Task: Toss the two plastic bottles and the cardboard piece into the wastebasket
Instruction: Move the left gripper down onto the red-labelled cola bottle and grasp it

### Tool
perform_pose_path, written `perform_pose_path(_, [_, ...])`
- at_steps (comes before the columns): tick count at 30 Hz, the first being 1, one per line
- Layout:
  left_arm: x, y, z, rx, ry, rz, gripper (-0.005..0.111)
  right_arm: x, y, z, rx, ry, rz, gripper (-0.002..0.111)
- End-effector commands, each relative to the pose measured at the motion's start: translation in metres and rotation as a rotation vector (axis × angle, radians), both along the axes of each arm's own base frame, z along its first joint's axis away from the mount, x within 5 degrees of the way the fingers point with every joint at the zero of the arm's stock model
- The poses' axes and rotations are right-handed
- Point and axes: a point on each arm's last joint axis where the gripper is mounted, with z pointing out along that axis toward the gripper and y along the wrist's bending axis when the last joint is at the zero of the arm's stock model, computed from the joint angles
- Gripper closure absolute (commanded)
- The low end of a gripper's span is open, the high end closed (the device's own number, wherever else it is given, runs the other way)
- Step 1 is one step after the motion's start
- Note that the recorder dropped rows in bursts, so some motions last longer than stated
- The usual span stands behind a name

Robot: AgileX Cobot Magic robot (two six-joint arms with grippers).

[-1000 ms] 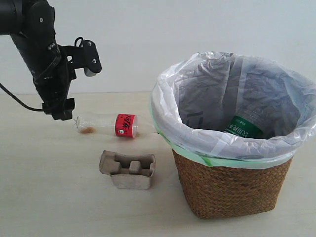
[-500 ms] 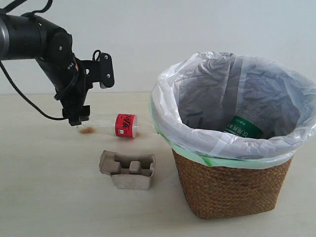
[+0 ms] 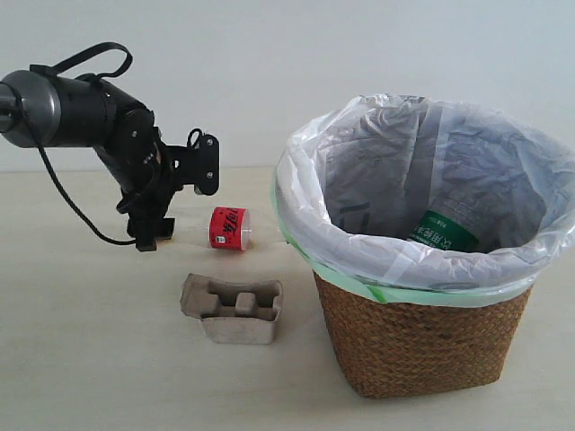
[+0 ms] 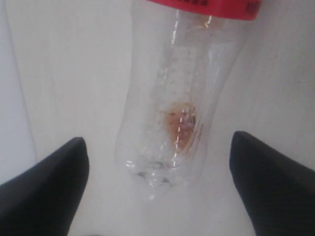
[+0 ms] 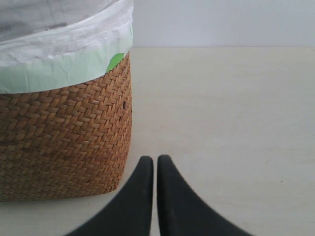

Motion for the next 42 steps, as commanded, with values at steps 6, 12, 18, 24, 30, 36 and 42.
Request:
perform_pose_path(6, [0.007,-0.005,-0.003,-0.003,-0.069,-0.079,0.033,0.0,0.0,0.001,0.0,-0.015,0.002,0.108])
perform_pose_path(12, [0.008,-0.004,-0.022,0.028,-0.035,-0.091,0.033,0.0,0.0,0.001,0.0,-0.015,0.002,0.108])
perform_pose_path(18, [0.009,-0.004,-0.037,0.039,-0.009,-0.095,0.033,0.0,0.0,0.001,0.0,-0.015,0.002,0.108])
perform_pose_path(24, [0.009,-0.005,-0.037,0.037,-0.012,-0.096,0.033,0.0,0.0,0.001,0.0,-0.015,0.002,0.108])
perform_pose_path(30, [0.009,-0.005,-0.042,0.041,-0.002,-0.096,0.033,0.0,0.0,0.001,0.0,-0.015,0.002,0.108])
perform_pose_path(36, [0.012,-0.005,-0.046,0.064,-0.029,-0.134,0.035,0.0,0.0,0.001,0.0,-0.015,0.002,0.108])
perform_pose_path(42, [0.013,-0.006,-0.048,0.064,-0.041,-0.146,0.056,0.0,0.0,0.001,0.0,-0.015,0.002,0.108])
